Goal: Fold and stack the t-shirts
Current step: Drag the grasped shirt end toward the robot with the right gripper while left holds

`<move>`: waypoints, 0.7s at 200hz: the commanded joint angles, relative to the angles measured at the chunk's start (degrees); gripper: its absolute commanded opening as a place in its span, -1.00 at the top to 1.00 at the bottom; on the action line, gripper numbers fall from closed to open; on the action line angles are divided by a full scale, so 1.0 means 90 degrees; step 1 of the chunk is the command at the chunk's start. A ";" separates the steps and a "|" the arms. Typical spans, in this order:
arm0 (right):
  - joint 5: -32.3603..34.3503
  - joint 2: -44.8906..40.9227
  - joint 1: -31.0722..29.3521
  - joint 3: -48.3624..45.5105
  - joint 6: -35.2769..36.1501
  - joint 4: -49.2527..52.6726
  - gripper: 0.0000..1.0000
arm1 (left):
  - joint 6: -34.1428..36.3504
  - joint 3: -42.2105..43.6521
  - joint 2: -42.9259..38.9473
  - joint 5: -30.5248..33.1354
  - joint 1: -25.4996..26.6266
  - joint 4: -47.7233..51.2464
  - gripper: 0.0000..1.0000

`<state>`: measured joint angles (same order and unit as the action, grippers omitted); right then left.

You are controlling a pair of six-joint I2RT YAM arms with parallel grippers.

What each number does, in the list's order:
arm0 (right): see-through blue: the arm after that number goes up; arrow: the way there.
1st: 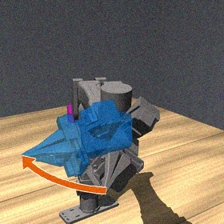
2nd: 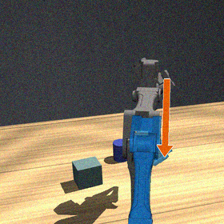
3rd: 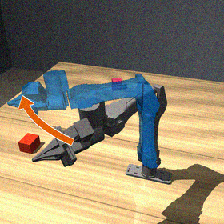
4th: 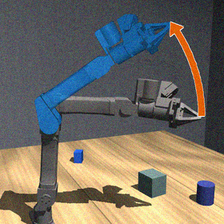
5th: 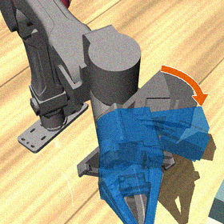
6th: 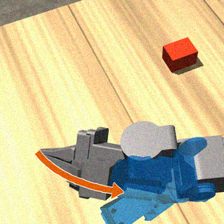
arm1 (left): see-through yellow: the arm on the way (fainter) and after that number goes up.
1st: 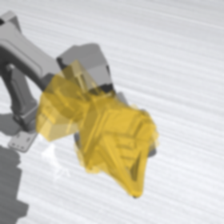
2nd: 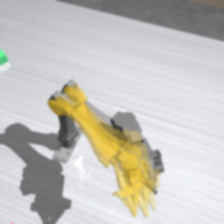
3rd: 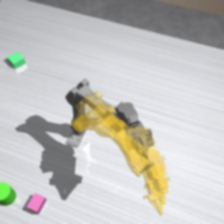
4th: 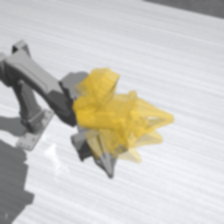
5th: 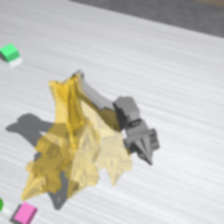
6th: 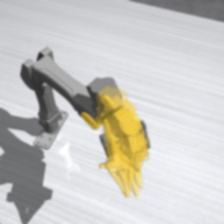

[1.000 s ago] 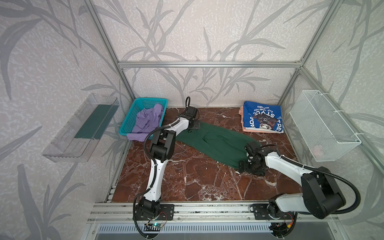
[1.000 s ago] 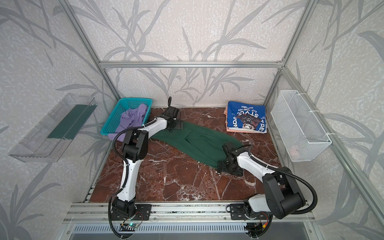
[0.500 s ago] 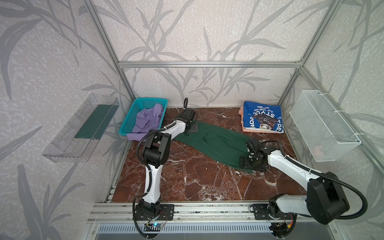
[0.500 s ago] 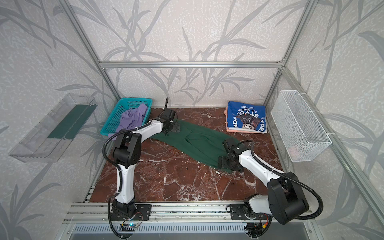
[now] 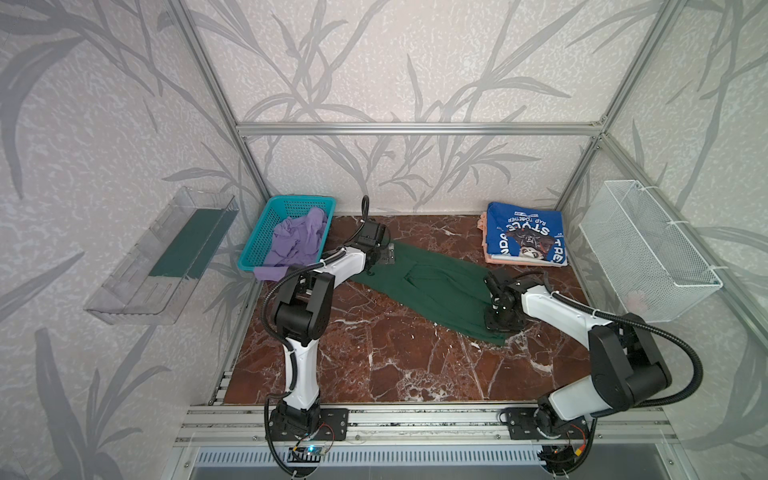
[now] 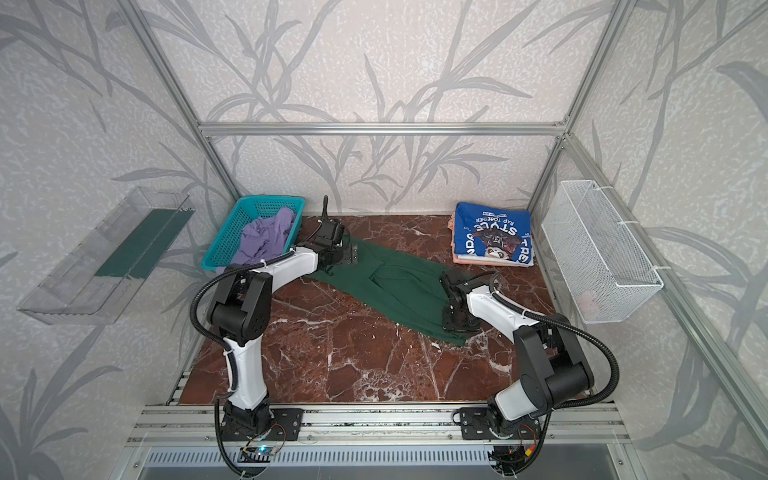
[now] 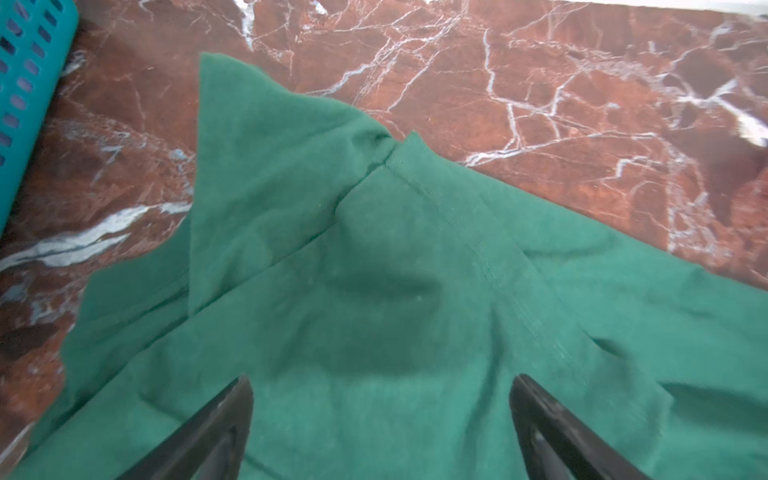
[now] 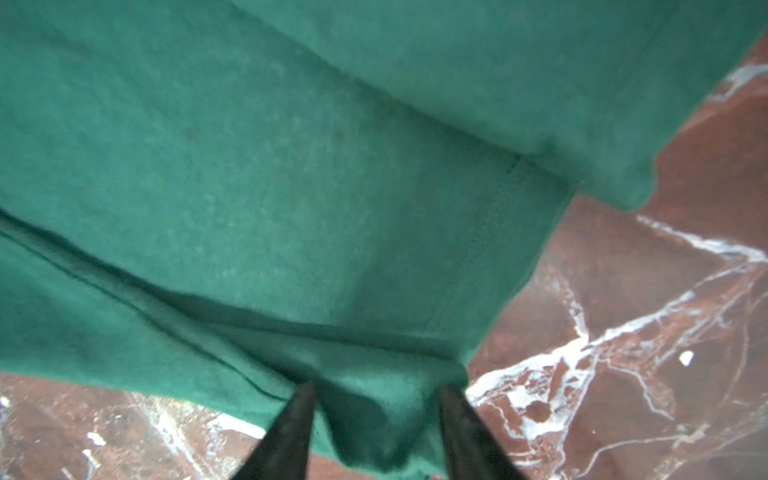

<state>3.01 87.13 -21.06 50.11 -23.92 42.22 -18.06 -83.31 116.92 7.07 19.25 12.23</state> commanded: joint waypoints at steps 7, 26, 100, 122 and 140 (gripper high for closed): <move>0.0087 0.0130 0.0025 0.0150 0.0151 0.0048 0.22 | 0.0110 -0.0621 0.0428 0.0278 -0.0048 0.0448 -0.94; -0.0025 0.0138 0.0035 0.0145 0.0187 -0.0027 0.41 | 0.0122 -0.0827 0.0607 0.0231 -0.0051 0.0515 -0.94; -0.0017 0.0133 0.0161 0.0391 0.0215 0.0120 1.00 | 0.0027 -0.1071 0.1003 0.0249 -0.0122 0.0648 -0.94; -0.0036 0.0104 0.0271 0.0466 0.0198 0.0171 1.00 | -0.0012 -0.1048 0.1012 0.0240 -0.0164 0.0630 -0.94; -0.0124 0.0094 0.0332 0.0508 0.0197 0.0188 1.00 | -0.0059 -0.1046 0.0996 0.0230 -0.0185 0.0697 -0.94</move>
<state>2.52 88.07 -18.92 52.95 -22.41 42.00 -18.06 -91.59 125.36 8.10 18.24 16.84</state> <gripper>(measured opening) 0.048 0.969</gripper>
